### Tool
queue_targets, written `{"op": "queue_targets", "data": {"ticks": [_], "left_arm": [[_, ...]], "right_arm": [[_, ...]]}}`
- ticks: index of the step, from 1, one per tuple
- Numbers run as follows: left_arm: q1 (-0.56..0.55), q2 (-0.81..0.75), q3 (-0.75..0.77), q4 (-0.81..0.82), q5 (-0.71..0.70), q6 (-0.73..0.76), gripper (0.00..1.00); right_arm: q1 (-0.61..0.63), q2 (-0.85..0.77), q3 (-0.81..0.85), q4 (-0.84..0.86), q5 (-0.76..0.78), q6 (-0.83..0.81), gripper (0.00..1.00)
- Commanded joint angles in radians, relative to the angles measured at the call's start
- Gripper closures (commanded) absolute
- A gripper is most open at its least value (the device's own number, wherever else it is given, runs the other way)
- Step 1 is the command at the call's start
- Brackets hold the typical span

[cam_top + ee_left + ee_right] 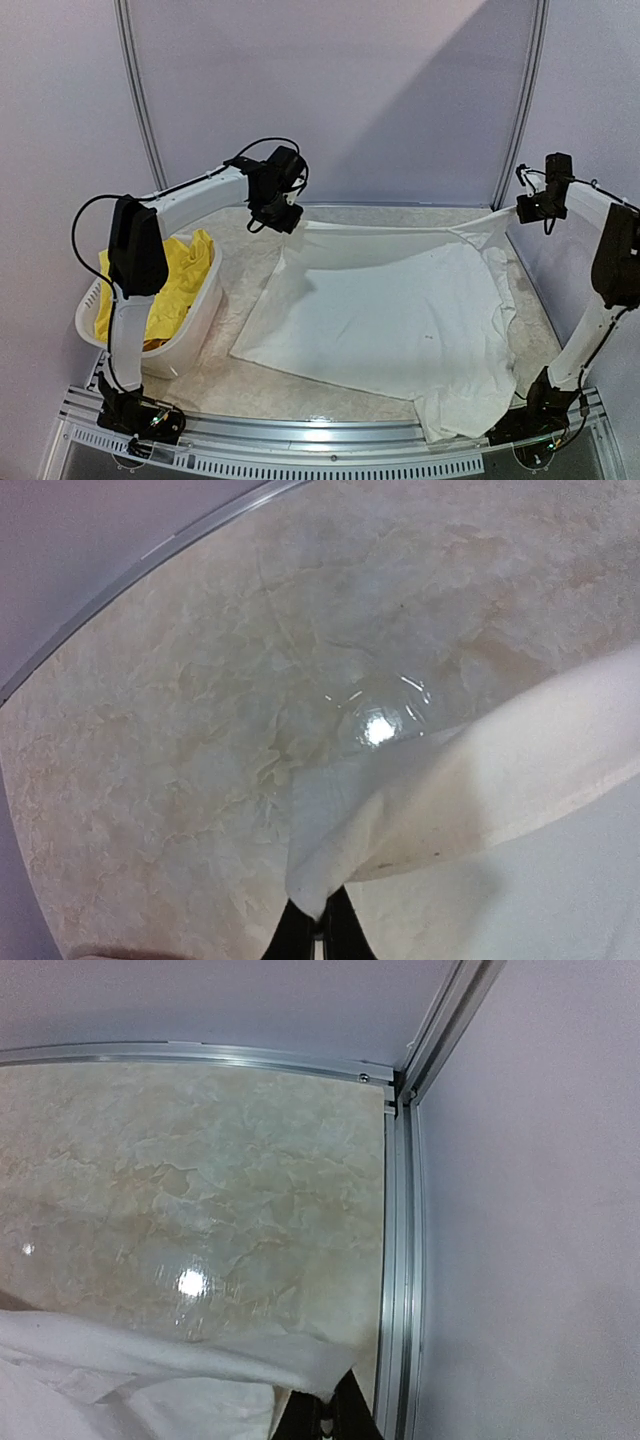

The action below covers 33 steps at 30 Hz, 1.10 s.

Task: Fold and stack the mixed laundry pile
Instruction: Flatten out the flattened T-shirt at the center of the board.

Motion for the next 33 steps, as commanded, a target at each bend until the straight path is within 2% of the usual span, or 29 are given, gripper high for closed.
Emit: {"op": "queue_targets", "data": {"ticks": [1, 7, 11, 20, 29, 31, 33], "left_arm": [[0.065, 0.015, 0.071, -0.030, -0.001, -0.031, 1.00], [0.084, -0.001, 0.083, -0.043, -0.008, -0.038, 1.00], [0.083, -0.087, 0.081, -0.049, 0.020, -0.043, 1.00], [0.038, -0.393, 0.066, -0.002, 0.072, -0.038, 1.00], [-0.130, -0.638, 0.113, -0.011, -0.082, 0.065, 1.00], [-0.187, -0.695, 0.096, 0.004, -0.138, 0.109, 1.00], [-0.269, -0.774, 0.022, 0.077, -0.219, 0.217, 1.00]], "right_arm": [[0.055, 0.130, 0.131, 0.040, 0.111, -0.007, 1.00], [0.092, 0.283, 0.323, -0.017, 0.195, 0.030, 1.00], [0.091, 0.240, 0.400, -0.056, 0.180, 0.078, 1.00], [0.089, -0.090, 0.507, -0.124, 0.197, 0.070, 1.00], [0.088, -0.384, 0.578, -0.192, 0.247, -0.023, 1.00], [0.087, -0.445, 0.566, -0.207, 0.255, -0.042, 1.00], [0.087, -0.517, 0.542, -0.220, 0.259, -0.055, 1.00]]}}
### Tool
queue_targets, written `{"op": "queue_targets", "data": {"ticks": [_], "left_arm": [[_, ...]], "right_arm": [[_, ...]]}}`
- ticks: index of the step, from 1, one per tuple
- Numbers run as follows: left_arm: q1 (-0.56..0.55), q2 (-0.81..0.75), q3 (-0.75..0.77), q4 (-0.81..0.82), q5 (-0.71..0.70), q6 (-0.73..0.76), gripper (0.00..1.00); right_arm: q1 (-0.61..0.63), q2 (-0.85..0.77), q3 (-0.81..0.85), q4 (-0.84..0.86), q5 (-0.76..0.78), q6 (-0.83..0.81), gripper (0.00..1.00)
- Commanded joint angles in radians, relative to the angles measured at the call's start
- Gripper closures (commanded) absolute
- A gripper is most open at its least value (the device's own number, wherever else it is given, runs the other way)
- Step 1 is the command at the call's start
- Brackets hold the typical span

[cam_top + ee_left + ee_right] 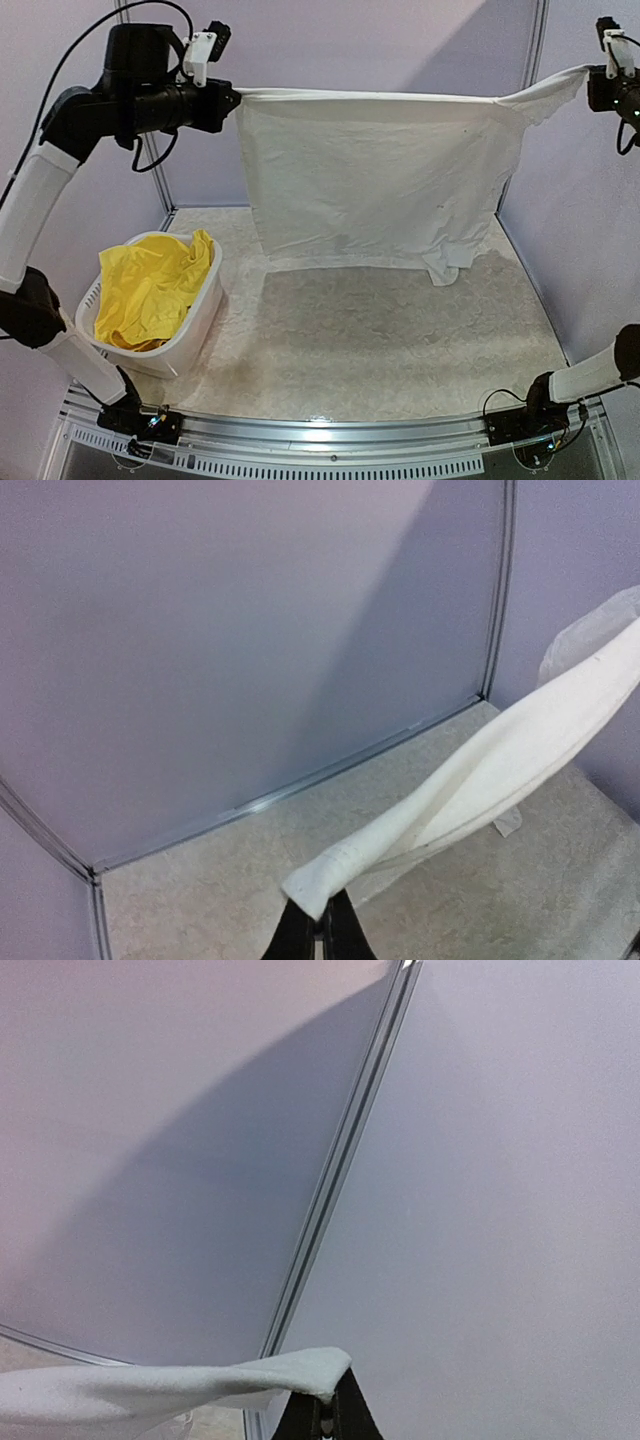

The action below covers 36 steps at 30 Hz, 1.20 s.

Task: Fold and stack the mixed laundry pile
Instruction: Flatten out the flattened T-shirt at the center of the board.

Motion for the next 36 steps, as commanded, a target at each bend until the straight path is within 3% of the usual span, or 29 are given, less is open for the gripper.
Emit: {"op": "queue_targets", "data": {"ticks": [1, 4, 9, 15, 18, 21, 24, 29, 32, 36], "left_arm": [[-0.135, -0.159, -0.114, 0.108, -0.209, 0.188, 1.00], [-0.207, -0.262, -0.178, 0.163, -0.262, 0.206, 1.00], [-0.378, -0.339, -0.148, 0.161, -0.383, 0.269, 1.00], [-0.606, -0.241, -0.019, 0.241, -0.633, 0.533, 1.00], [-0.619, -0.188, -0.008, 0.370, -0.736, 0.702, 1.00], [-0.533, -0.174, -0.058, 0.432, -0.749, 0.734, 1.00], [-0.367, -0.176, -0.142, 0.263, -0.655, 0.498, 1.00], [-0.103, -0.131, -0.475, 0.162, -0.377, 0.163, 1.00], [0.017, 0.004, -0.609, 0.162, -0.213, 0.071, 1.00], [0.082, 0.277, -0.576, 0.134, -0.127, 0.043, 1.00]], "right_arm": [[-0.012, -0.106, -0.044, -0.064, 0.061, -0.048, 1.00], [-0.012, -0.208, -0.046, -0.083, 0.063, -0.050, 1.00], [-0.012, -0.296, 0.046, -0.077, 0.076, -0.056, 1.00], [-0.012, -0.296, 0.126, -0.054, 0.081, -0.047, 1.00], [-0.011, -0.255, 0.146, -0.037, 0.072, -0.054, 1.00], [-0.012, -0.211, 0.088, -0.018, 0.033, -0.073, 1.00], [-0.012, -0.212, -0.143, 0.026, -0.009, -0.105, 1.00], [-0.012, -0.233, -0.654, 0.180, -0.044, -0.150, 1.00], [-0.010, -0.171, -0.882, 0.287, -0.047, -0.164, 1.00], [-0.010, 0.052, -0.988, 0.396, -0.032, -0.181, 1.00]]}}
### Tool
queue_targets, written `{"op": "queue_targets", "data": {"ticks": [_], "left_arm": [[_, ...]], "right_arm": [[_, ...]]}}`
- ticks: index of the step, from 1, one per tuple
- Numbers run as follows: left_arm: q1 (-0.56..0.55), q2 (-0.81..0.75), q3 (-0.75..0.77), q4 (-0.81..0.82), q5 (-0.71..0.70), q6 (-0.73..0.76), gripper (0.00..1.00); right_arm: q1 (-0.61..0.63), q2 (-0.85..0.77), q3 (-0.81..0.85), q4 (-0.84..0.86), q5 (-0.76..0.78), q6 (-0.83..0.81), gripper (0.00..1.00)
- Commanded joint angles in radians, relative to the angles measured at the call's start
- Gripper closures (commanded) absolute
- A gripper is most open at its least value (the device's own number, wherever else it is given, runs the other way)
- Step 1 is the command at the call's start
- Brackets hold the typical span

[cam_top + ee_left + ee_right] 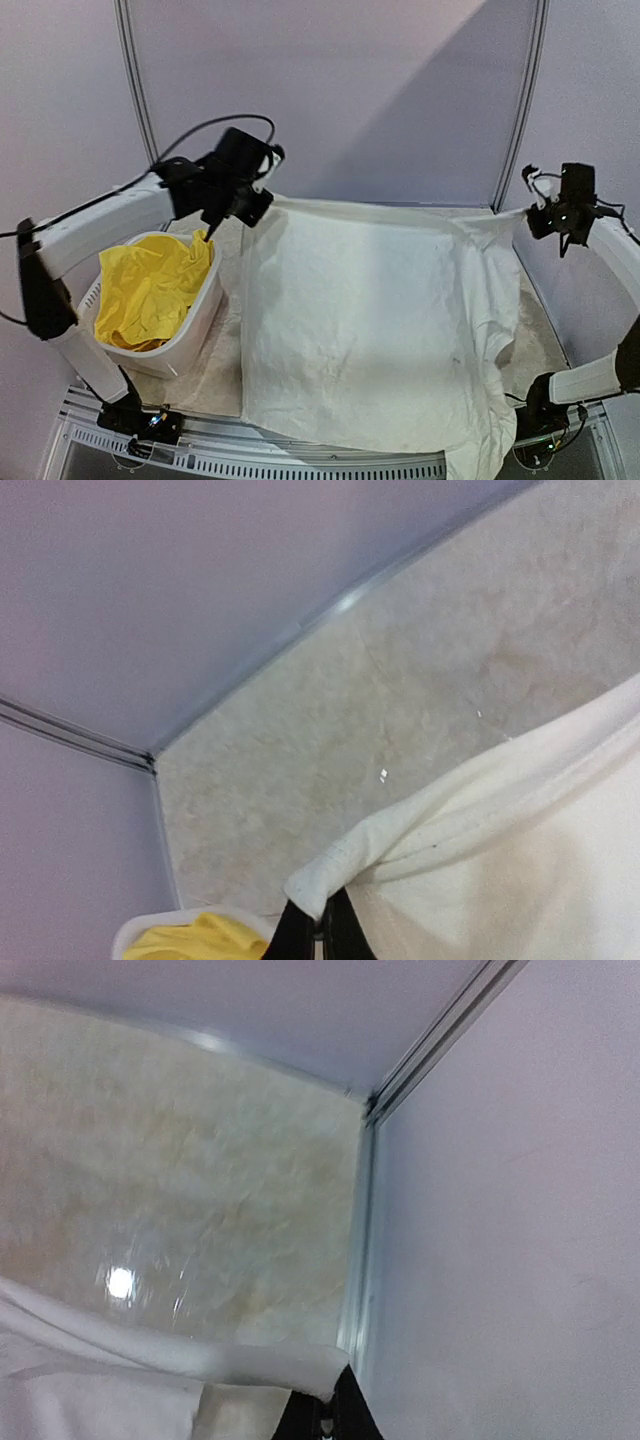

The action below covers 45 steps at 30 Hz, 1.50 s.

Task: Fold and stack the mixed laundry pile
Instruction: Flatten out the flattened T-shirt at the center of the board.

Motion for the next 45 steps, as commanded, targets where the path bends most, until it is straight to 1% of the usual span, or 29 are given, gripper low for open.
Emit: {"op": "queue_targets", "data": {"ticks": [1, 4, 5, 7, 11, 16, 22, 25, 27, 29, 31, 33, 35, 37, 41, 42, 45], "left_arm": [[0.072, 0.245, 0.020, -0.079, 0.151, -0.104, 1.00], [0.101, 0.366, 0.095, -0.098, 0.161, -0.098, 1.00], [0.111, 0.395, 0.119, -0.106, 0.164, -0.100, 1.00], [0.132, 0.431, 0.164, -0.112, 0.168, -0.103, 1.00], [0.169, 0.471, 0.216, -0.126, 0.177, -0.110, 1.00], [0.210, 0.501, 0.260, -0.150, 0.171, -0.112, 1.00], [0.257, 0.534, 0.311, -0.165, 0.207, -0.119, 1.00], [0.272, 0.578, 0.370, -0.205, 0.222, -0.113, 1.00], [0.276, 0.600, 0.401, -0.225, 0.225, -0.111, 1.00], [0.283, 0.609, 0.415, -0.225, 0.237, -0.112, 1.00], [0.288, 0.611, 0.427, -0.228, 0.242, -0.113, 1.00], [0.289, 0.601, 0.436, -0.234, 0.247, -0.113, 1.00], [0.288, 0.566, 0.436, -0.241, 0.268, -0.125, 1.00], [0.284, 0.501, 0.415, -0.229, 0.288, -0.137, 1.00], [0.265, 0.303, 0.372, -0.190, 0.307, -0.159, 1.00], [0.261, 0.263, 0.379, -0.192, 0.305, -0.161, 1.00], [0.241, 0.170, 0.440, -0.236, 0.290, -0.151, 1.00]], "right_arm": [[-0.004, 0.202, -0.034, 0.173, 0.031, -0.027, 1.00], [-0.002, 0.362, 0.048, 0.161, 0.060, -0.008, 1.00], [-0.002, 0.426, 0.083, 0.152, 0.073, -0.003, 1.00], [-0.003, 0.499, 0.150, 0.135, 0.089, 0.011, 1.00], [-0.001, 0.627, 0.297, 0.099, 0.116, 0.031, 1.00], [0.040, 0.798, 0.550, 0.045, 0.166, 0.045, 1.00], [0.129, 1.010, 0.808, 0.046, 0.310, -0.045, 1.00], [0.138, 1.091, 0.907, 0.042, 0.362, -0.080, 1.00], [0.138, 1.119, 0.942, 0.038, 0.377, -0.089, 1.00], [0.138, 1.127, 0.950, 0.037, 0.380, -0.088, 1.00], [0.166, 1.122, 0.950, 0.026, 0.382, -0.085, 1.00], [0.167, 1.097, 0.945, 0.004, 0.377, -0.075, 1.00], [0.167, 1.045, 0.903, -0.003, 0.358, -0.051, 1.00], [0.165, 0.931, 0.854, -0.006, 0.329, -0.027, 1.00], [0.159, 0.716, 0.797, -0.040, 0.265, 0.024, 1.00], [0.158, 0.651, 0.801, -0.061, 0.255, 0.030, 1.00], [0.158, 0.535, 0.829, -0.136, 0.203, 0.046, 1.00]]}}
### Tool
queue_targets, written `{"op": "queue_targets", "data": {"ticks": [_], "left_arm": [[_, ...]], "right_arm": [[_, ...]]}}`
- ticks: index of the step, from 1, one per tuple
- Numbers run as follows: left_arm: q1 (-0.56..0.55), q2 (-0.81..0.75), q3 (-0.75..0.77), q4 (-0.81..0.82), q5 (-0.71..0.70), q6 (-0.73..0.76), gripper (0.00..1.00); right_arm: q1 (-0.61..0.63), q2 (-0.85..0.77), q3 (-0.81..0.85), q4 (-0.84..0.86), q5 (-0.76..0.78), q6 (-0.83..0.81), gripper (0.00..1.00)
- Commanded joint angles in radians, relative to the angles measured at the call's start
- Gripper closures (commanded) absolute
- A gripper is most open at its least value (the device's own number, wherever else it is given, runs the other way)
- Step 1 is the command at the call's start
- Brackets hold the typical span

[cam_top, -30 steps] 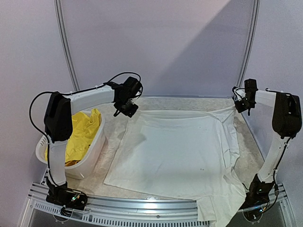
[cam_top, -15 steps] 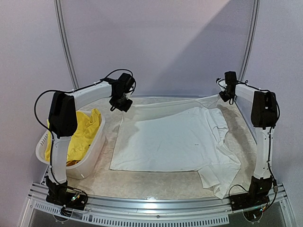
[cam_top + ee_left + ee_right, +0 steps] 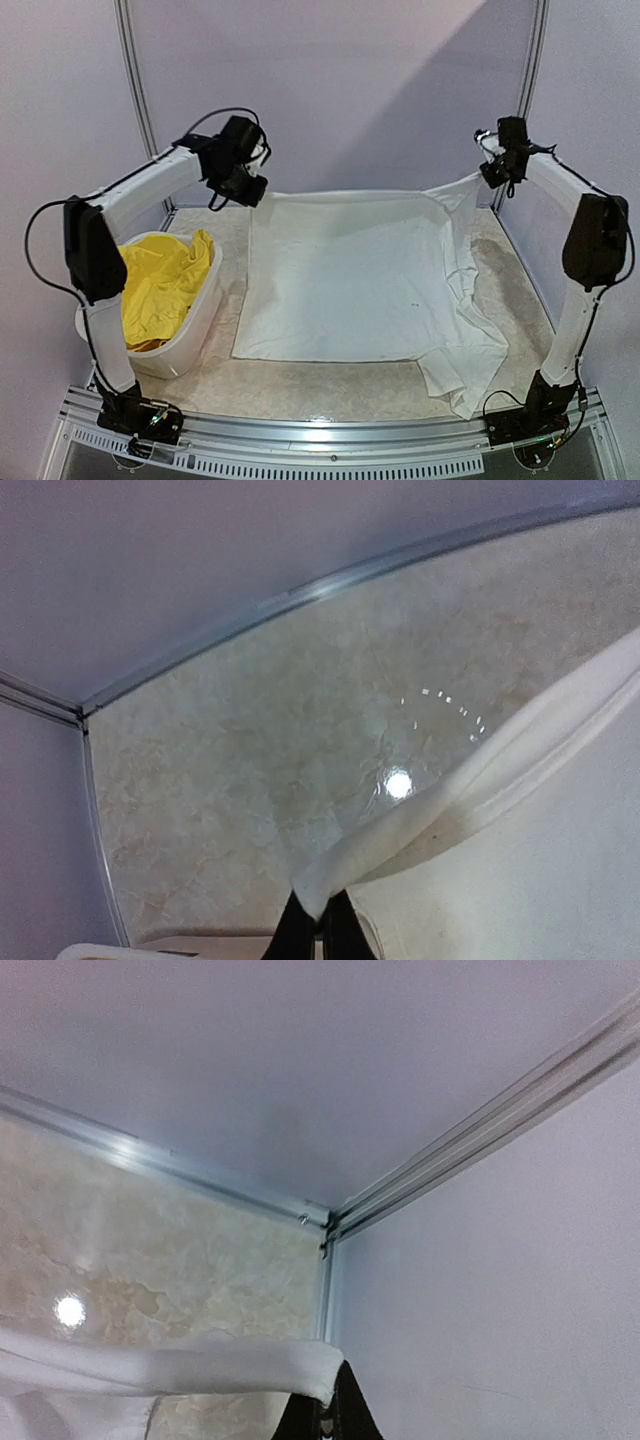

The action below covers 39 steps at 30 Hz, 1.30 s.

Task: Fold and stack the mixed laundry pile
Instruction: Flatten out the flattened T-shirt at the center of the board.

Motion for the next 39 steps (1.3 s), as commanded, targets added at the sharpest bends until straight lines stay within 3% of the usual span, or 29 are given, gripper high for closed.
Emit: {"op": "queue_targets", "data": {"ticks": [1, 7, 15, 22, 28, 32, 36, 39], "left_arm": [[-0.024, -0.212, 0.103, -0.054, -0.032, -0.006, 1.00], [-0.107, -0.367, 0.189, -0.095, -0.087, 0.039, 1.00], [-0.340, -0.662, 0.122, -0.083, -0.258, 0.049, 1.00], [-0.481, -0.842, 0.118, -0.065, -0.301, 0.094, 1.00], [-0.500, -0.846, 0.238, -0.117, -0.241, 0.101, 1.00], [-0.501, -0.779, 0.335, -0.115, -0.316, 0.191, 1.00], [-0.492, -0.682, 0.283, 0.018, -0.514, 0.386, 1.00], [-0.378, -0.579, 0.220, 0.033, -0.480, 0.388, 1.00]], "right_arm": [[-0.013, -0.268, 0.054, -0.080, -0.065, 0.057, 1.00], [-0.013, -0.490, 0.059, -0.220, -0.119, 0.068, 1.00], [-0.013, -0.865, 0.016, -0.341, -0.223, 0.025, 1.00], [-0.014, -1.041, 0.084, -0.408, -0.347, 0.002, 1.00], [-0.014, -1.049, 0.262, -0.428, -0.395, 0.049, 1.00], [-0.013, -0.956, 0.399, -0.430, -0.399, 0.050, 1.00], [-0.014, -0.858, 0.370, -0.399, -0.333, -0.008, 1.00], [-0.013, -0.803, 0.229, -0.351, -0.294, -0.063, 1.00]]}}
